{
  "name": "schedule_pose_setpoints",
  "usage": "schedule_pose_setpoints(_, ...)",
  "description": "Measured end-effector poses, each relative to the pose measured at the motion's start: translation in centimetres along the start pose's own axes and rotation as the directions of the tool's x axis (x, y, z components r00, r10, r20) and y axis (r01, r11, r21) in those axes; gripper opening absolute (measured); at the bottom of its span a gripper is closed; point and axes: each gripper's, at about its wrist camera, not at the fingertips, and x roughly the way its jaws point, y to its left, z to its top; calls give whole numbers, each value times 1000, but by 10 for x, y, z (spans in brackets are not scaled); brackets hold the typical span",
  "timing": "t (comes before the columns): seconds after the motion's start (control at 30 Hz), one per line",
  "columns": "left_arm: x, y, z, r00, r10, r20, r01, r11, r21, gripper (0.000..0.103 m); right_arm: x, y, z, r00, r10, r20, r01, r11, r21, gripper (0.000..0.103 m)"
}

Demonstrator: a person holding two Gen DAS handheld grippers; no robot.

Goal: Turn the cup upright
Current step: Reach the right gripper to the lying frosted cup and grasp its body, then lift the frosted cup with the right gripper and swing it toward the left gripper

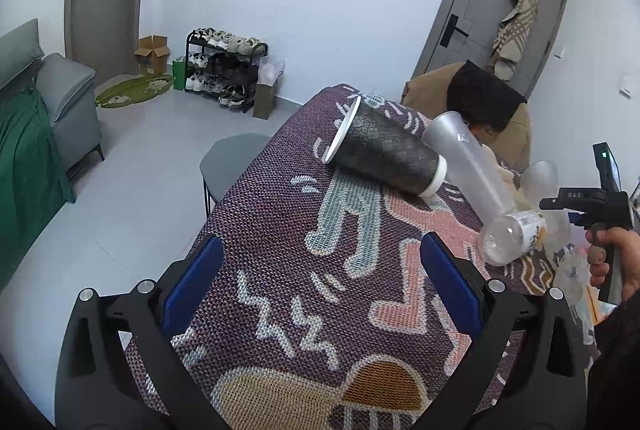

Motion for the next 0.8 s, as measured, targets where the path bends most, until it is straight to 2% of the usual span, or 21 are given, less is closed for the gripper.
schedule_pose_setpoints(0.23,-32,-8,-1,998,-46,31,46,999,27,98,-59,4,-33,995,81,53,-81,997,4,62)
schedule_pose_setpoints(0.43,-58,-12,-6,995,-88,42,85,995,54,98,-114,11,-78,984,151,95,-151,989,-5,62)
schedule_pose_setpoints(0.63,-76,-21,-12,991,-124,43,119,988,94,98,-147,20,-123,971,205,121,-207,978,4,63)
schedule_pose_setpoints(0.8,-80,-35,-23,987,-158,11,155,978,139,98,-163,30,-169,960,251,122,-254,967,7,63)
